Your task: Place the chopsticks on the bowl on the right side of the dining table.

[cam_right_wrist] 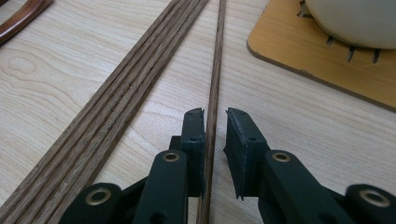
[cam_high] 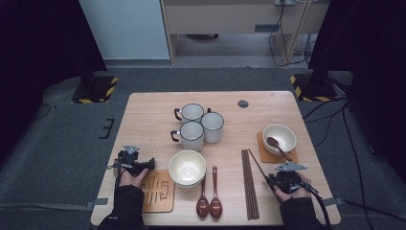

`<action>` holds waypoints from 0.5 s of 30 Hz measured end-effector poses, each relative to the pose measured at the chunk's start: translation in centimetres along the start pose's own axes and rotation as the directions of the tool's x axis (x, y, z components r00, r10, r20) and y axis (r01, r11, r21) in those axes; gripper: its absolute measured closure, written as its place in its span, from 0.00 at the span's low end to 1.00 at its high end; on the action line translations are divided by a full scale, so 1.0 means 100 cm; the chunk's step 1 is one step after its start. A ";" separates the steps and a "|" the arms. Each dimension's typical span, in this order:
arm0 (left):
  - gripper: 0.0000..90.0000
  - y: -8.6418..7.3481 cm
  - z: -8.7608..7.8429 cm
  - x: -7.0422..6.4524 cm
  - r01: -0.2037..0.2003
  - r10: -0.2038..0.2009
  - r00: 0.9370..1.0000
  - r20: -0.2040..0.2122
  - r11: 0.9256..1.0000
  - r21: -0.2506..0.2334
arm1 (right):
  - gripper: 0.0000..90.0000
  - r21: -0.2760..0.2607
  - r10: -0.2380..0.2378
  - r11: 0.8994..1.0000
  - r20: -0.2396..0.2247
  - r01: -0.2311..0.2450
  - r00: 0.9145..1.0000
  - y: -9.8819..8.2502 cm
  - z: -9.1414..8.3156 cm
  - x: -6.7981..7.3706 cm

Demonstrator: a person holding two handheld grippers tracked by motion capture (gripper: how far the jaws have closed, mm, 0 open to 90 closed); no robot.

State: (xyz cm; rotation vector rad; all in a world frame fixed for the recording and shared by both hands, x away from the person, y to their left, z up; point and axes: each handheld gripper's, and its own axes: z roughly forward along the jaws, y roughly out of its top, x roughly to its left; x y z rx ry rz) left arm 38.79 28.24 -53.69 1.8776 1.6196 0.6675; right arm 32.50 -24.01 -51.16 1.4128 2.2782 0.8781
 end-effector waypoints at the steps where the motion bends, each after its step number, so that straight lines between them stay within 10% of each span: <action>1: 0.00 0.000 0.000 0.000 0.000 0.000 1.000 0.000 1.000 0.000 | 0.86 0.002 -0.001 1.000 0.000 0.001 1.000 0.000 0.001 0.000; 15: 0.00 0.000 0.000 0.000 0.002 -0.002 1.000 0.000 1.000 -0.002 | 0.90 0.040 -0.009 0.999 0.012 0.008 1.000 -0.002 0.005 0.002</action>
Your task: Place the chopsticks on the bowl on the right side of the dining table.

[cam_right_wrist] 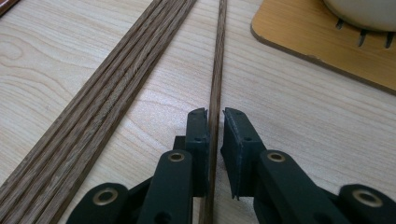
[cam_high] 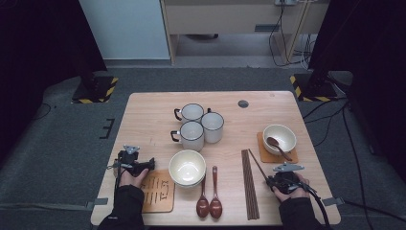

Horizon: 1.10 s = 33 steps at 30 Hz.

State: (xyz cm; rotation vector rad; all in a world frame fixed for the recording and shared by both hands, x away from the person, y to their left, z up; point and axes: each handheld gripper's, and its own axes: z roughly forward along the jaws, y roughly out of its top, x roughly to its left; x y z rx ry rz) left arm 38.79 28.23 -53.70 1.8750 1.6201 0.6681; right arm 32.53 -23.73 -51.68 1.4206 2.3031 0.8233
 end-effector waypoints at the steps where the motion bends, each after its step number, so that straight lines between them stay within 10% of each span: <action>1: 0.00 0.000 0.000 0.000 0.000 0.000 1.000 0.000 1.000 0.000 | 0.91 0.002 0.002 1.000 0.002 -0.002 1.000 0.000 0.000 0.000; 33: 0.00 0.000 0.000 0.000 0.000 0.000 1.000 0.000 1.000 0.000 | 0.95 -0.144 0.021 0.989 -0.058 -0.029 0.998 0.014 -0.025 -0.007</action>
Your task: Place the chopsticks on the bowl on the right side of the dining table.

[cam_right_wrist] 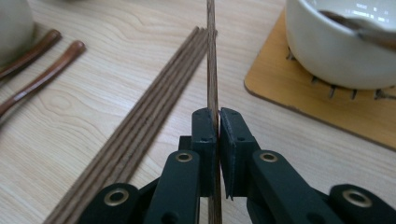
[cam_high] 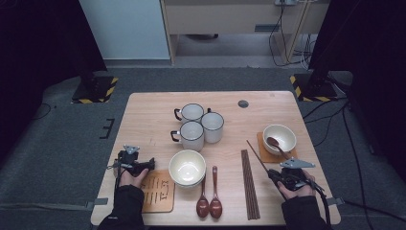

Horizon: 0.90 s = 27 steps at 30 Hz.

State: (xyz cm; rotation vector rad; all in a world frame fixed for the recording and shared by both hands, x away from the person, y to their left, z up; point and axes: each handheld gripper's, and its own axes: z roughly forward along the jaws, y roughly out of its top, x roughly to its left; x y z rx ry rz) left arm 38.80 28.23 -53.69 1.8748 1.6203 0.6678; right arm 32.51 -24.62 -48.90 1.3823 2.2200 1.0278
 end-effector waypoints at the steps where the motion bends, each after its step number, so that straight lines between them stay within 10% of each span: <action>1: 0.00 0.000 0.000 0.000 -0.002 0.002 1.000 0.000 1.000 0.002 | 0.95 -0.007 -0.005 1.000 -0.001 0.005 1.000 0.001 -0.001 0.000; 27: 0.00 0.000 0.000 0.000 -0.002 0.002 1.000 0.000 1.000 0.002 | 0.95 -0.152 -0.009 0.988 -0.040 0.003 0.999 0.040 -0.038 0.005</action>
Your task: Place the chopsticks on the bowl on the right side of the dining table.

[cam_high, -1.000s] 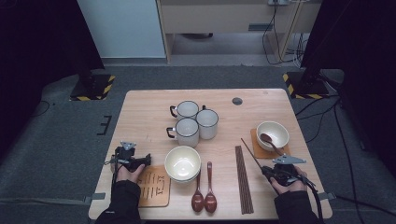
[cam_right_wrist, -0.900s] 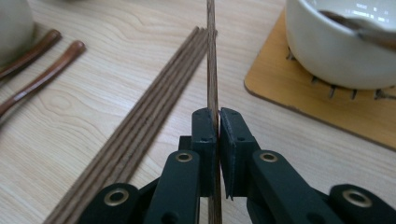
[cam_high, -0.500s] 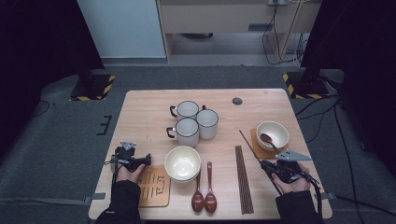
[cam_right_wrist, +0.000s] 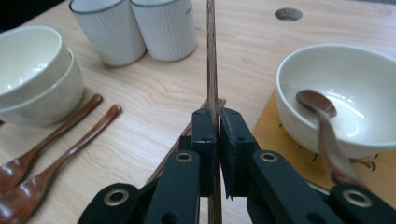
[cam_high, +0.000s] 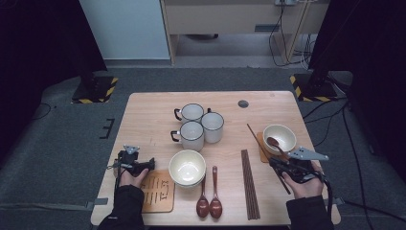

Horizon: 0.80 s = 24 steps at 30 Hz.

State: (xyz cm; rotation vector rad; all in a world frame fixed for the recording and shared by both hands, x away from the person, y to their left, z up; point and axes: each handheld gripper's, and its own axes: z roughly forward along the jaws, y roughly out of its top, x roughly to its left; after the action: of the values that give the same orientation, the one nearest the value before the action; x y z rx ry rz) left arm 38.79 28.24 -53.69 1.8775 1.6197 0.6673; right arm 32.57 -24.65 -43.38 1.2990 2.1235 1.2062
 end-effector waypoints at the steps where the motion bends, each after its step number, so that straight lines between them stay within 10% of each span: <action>1: 0.00 0.000 0.000 0.000 0.000 0.000 1.000 0.000 1.000 0.000 | 0.95 -0.005 0.000 1.000 -0.001 0.000 1.000 0.002 -0.001 0.000; 24: 0.00 0.000 0.000 0.000 0.002 -0.002 1.000 0.000 1.000 -0.002 | 0.95 -0.056 -0.011 0.998 -0.020 0.009 1.000 0.035 -0.010 -0.003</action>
State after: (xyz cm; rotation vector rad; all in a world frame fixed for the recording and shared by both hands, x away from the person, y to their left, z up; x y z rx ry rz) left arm 38.80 28.23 -53.70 1.8745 1.6203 0.6677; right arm 33.88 -24.68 -39.98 1.2557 2.0925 1.2711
